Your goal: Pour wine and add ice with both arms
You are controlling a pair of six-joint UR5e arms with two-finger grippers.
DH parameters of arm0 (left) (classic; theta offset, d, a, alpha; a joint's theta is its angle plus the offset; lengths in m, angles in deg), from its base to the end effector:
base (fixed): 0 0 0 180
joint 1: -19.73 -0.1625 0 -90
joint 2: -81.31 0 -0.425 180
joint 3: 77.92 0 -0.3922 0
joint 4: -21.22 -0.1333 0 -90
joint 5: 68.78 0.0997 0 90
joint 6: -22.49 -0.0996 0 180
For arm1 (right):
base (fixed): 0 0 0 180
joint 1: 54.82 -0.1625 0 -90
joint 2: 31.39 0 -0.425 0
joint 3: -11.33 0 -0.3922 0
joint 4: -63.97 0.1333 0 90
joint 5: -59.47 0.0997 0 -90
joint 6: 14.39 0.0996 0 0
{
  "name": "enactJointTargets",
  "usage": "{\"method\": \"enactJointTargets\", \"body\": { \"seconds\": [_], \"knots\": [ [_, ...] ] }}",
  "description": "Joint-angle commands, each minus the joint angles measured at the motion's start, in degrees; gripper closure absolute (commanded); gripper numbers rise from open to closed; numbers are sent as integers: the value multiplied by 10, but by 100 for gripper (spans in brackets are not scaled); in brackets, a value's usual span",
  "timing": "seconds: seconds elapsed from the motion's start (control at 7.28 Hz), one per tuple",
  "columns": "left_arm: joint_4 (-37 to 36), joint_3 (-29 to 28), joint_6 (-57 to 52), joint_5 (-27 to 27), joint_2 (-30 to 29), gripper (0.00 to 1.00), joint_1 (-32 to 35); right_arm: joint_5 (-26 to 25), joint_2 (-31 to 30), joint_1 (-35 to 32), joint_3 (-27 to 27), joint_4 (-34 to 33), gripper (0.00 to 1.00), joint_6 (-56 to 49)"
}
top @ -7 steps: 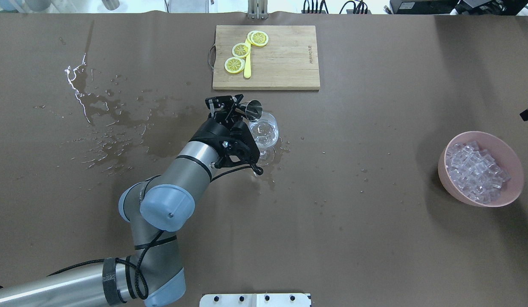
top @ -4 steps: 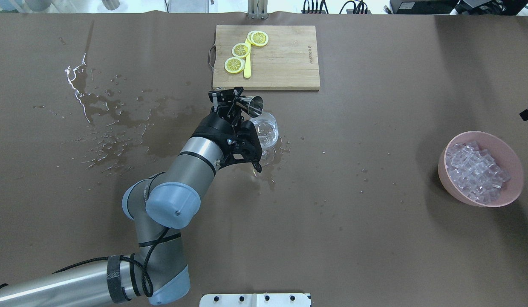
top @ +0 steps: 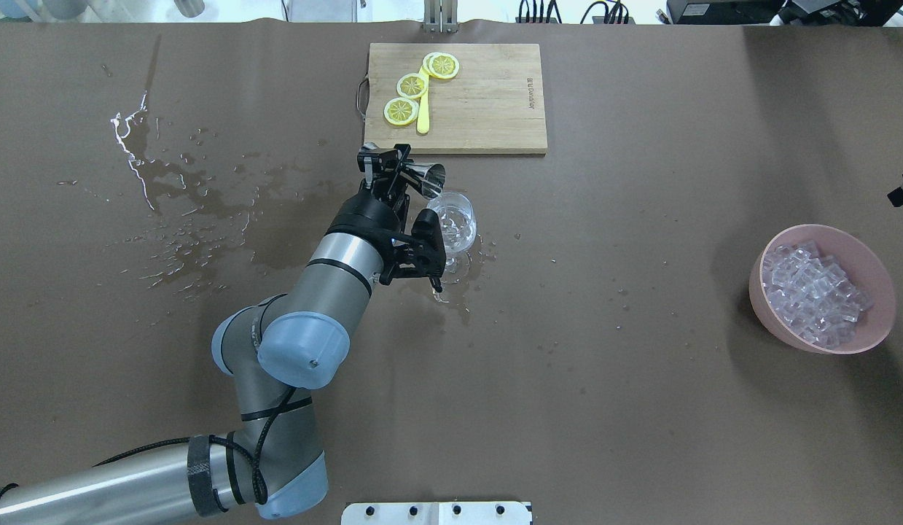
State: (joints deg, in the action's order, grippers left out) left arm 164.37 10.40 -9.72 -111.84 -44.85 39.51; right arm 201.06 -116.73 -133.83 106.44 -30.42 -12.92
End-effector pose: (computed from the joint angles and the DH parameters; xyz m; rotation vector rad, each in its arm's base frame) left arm 0.5383 -0.4126 0.1868 1.5897 -0.1487 0.7862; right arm -0.0461 -0.5270 0.5718 -0.0107 -0.9054 -0.1969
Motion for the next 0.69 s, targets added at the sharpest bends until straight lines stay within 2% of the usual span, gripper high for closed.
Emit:
{"method": "enactJointTargets", "body": {
  "seconds": [0.0,0.55],
  "knots": [
    [-10,-1,-24,9,-7,100,0,0,0,0,0,0,0,0],
    [-23,4,-77,27,-9,100,0,1,1,0,-3,0,0,-1]
  ]
}}
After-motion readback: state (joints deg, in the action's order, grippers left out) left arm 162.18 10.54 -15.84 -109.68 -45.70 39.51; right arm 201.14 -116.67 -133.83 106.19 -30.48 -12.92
